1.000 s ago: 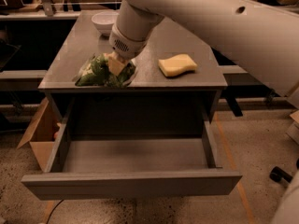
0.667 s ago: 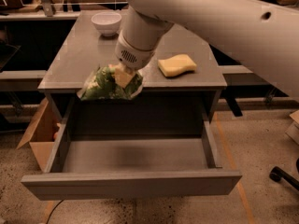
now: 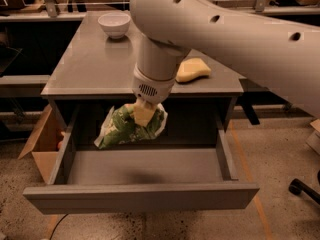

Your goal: Place green jalapeno chip bag into top drawer

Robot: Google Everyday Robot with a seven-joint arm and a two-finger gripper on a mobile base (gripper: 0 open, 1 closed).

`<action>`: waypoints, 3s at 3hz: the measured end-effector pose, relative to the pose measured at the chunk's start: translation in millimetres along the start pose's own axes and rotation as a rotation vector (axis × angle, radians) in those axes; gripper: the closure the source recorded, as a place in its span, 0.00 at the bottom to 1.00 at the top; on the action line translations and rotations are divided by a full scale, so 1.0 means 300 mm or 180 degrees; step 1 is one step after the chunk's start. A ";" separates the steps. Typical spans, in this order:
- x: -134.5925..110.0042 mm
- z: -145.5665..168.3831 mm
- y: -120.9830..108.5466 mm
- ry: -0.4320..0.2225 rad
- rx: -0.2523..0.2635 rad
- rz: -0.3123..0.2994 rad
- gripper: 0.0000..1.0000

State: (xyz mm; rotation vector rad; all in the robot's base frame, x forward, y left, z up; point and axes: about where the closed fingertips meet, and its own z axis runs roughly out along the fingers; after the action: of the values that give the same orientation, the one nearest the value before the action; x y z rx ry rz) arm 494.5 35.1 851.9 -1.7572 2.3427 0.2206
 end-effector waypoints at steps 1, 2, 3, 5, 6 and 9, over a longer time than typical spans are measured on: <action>0.079 0.106 0.036 0.0202 -0.0218 0.0017 1.00; 0.120 0.206 0.025 0.0229 -0.0242 0.0074 1.00; 0.119 0.282 -0.010 0.0106 -0.0112 0.0165 1.00; 0.067 0.349 -0.173 -0.0384 0.0465 0.0342 1.00; 0.066 0.373 -0.248 -0.0537 0.0634 0.0411 1.00; 0.054 0.370 -0.248 -0.0565 0.0658 0.0391 0.28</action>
Offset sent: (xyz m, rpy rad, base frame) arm 0.0024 -0.0159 -0.1081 -0.0174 0.0711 -0.0368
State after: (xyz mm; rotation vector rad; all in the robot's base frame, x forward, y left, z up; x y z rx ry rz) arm 569.6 26.1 740.6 -1.4400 2.2579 0.1408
